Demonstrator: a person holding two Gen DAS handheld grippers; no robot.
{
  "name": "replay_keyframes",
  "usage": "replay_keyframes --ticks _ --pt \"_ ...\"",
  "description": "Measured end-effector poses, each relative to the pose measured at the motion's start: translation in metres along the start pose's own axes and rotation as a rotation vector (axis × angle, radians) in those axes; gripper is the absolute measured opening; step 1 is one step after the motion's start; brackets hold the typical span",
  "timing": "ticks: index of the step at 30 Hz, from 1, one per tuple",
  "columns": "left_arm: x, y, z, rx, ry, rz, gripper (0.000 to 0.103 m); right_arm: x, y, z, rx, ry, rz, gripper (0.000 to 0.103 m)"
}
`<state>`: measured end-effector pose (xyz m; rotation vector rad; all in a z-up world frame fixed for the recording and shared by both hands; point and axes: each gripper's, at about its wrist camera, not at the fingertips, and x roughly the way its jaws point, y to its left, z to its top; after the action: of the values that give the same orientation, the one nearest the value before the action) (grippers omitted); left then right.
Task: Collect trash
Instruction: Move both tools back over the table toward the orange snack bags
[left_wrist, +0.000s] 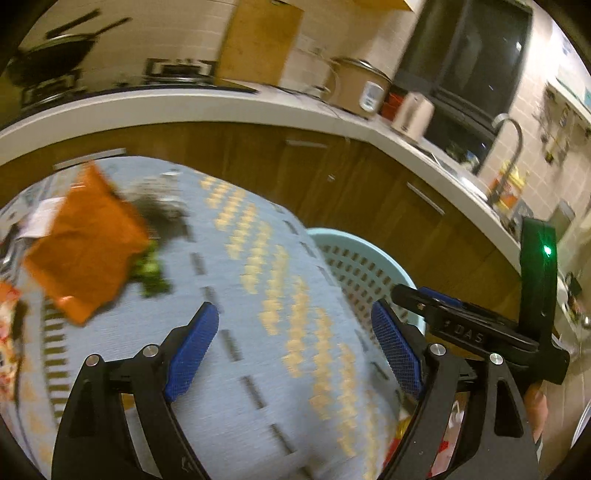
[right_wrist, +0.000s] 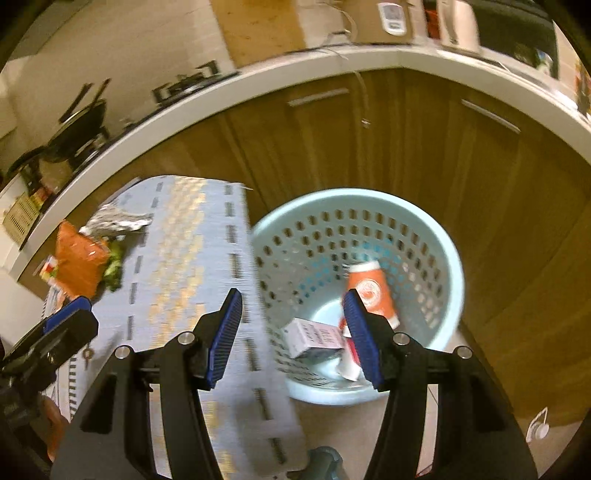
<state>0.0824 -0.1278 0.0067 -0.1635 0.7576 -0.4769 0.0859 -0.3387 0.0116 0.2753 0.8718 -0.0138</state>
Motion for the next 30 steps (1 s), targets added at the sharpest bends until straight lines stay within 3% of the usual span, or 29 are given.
replay_keyframes --ticks 3,9,15,21,30 --pt "-0.019 0.024 0.001 -0.044 -0.034 0.032 0.082 -0.004 0.024 0.001 -0.044 -0.014 0.026 0.054" --pt "-0.064 0.08 -0.004 -0.133 -0.103 0.174 0.082 -0.003 0.067 -0.003 -0.122 -0.016 0.075 0.054" --pt "-0.094 0.135 -0.013 -0.212 -0.122 0.299 0.082 0.007 0.107 -0.012 -0.183 0.009 0.11 0.054" --pt "-0.098 0.172 -0.025 -0.221 -0.048 0.386 0.082 0.018 0.149 -0.023 -0.26 0.037 0.143 0.054" --pt "-0.071 0.187 -0.036 -0.145 0.074 0.442 0.082 0.034 0.188 -0.018 -0.337 0.038 0.156 0.054"
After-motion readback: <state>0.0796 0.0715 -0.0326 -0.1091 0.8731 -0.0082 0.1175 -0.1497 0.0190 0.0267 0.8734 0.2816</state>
